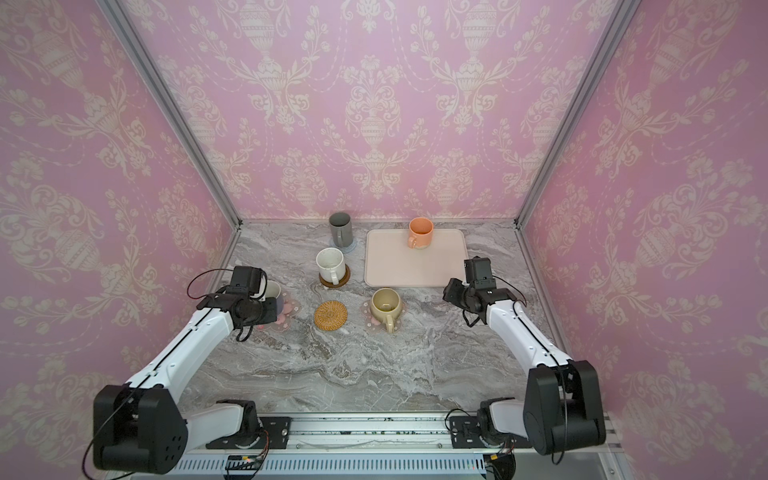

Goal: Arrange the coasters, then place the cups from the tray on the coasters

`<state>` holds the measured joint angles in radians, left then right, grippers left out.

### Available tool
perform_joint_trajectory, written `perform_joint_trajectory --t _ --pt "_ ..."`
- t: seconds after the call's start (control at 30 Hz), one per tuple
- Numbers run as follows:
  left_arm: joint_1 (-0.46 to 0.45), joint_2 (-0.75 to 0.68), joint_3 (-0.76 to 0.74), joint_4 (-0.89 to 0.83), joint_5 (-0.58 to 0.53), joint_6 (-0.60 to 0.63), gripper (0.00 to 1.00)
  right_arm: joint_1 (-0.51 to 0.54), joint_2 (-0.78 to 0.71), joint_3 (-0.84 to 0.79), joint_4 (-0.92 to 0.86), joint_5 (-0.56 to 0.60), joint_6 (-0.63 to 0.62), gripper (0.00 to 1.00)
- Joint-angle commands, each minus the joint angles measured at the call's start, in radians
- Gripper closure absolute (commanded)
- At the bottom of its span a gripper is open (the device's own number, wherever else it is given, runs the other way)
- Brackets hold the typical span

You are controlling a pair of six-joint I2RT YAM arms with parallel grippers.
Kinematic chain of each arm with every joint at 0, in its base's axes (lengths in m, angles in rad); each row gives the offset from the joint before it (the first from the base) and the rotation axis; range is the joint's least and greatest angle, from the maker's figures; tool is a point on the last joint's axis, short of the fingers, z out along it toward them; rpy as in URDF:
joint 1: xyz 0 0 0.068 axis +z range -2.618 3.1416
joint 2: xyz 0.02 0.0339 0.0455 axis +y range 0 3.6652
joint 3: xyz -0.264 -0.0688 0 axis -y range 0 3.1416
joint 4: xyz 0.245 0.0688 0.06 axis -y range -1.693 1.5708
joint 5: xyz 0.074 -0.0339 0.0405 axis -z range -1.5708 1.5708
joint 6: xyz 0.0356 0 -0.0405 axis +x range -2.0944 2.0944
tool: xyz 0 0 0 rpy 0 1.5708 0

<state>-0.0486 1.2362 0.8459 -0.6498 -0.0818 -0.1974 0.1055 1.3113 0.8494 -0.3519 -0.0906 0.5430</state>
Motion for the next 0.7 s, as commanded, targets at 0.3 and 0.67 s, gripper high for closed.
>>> perform_joint_trajectory --t 0.3,0.67 --pt "0.021 0.053 -0.014 0.129 -0.017 0.035 1.0 0.006 0.013 -0.024 0.034 -0.018 -0.031 0.45" --pt "0.024 0.095 -0.036 0.182 0.003 0.006 1.0 0.006 -0.006 -0.049 0.042 -0.028 -0.029 0.44"
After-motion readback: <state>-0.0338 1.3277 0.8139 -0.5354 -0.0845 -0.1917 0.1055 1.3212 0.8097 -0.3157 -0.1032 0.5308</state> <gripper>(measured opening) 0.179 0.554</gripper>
